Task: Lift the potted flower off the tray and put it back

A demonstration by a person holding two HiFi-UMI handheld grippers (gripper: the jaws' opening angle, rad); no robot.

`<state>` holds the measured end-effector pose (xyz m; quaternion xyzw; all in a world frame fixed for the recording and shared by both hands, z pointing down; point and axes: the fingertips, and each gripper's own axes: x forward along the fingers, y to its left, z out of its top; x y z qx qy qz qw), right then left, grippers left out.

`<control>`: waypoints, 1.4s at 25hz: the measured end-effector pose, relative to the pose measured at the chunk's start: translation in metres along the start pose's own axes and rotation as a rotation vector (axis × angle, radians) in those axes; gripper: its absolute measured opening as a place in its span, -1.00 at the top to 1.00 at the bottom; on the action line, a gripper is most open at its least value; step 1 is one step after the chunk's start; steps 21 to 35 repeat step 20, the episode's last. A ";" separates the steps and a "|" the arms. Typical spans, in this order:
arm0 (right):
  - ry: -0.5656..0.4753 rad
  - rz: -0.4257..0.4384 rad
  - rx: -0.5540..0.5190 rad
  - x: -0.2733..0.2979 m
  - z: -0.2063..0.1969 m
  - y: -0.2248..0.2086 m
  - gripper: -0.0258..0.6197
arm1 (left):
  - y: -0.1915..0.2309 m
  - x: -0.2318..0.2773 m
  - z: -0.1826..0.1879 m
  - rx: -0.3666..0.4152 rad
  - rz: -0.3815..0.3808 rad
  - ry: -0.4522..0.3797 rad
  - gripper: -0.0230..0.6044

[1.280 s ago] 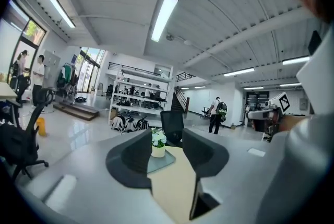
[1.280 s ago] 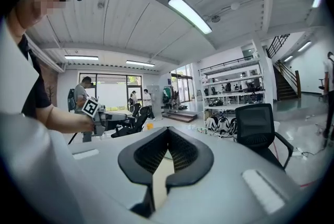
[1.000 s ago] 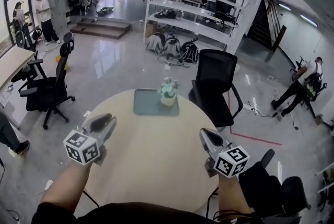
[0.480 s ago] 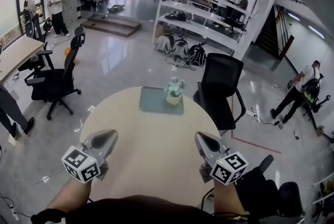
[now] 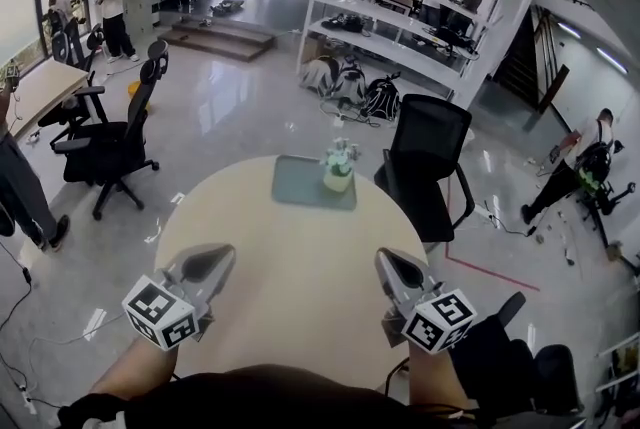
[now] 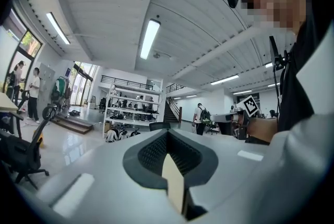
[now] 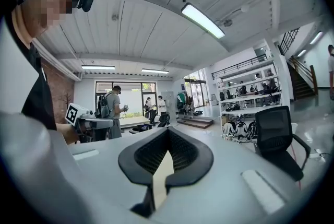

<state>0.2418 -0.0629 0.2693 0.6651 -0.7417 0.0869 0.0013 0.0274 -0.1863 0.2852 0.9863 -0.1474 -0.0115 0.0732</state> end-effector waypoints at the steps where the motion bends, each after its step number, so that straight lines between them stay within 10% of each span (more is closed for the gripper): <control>1: 0.001 0.000 -0.001 -0.001 -0.002 -0.001 0.88 | -0.001 0.000 -0.002 -0.001 0.000 0.000 0.93; 35: 0.017 0.003 -0.023 0.000 -0.003 0.014 0.89 | -0.003 -0.007 -0.006 -0.008 -0.023 0.023 0.93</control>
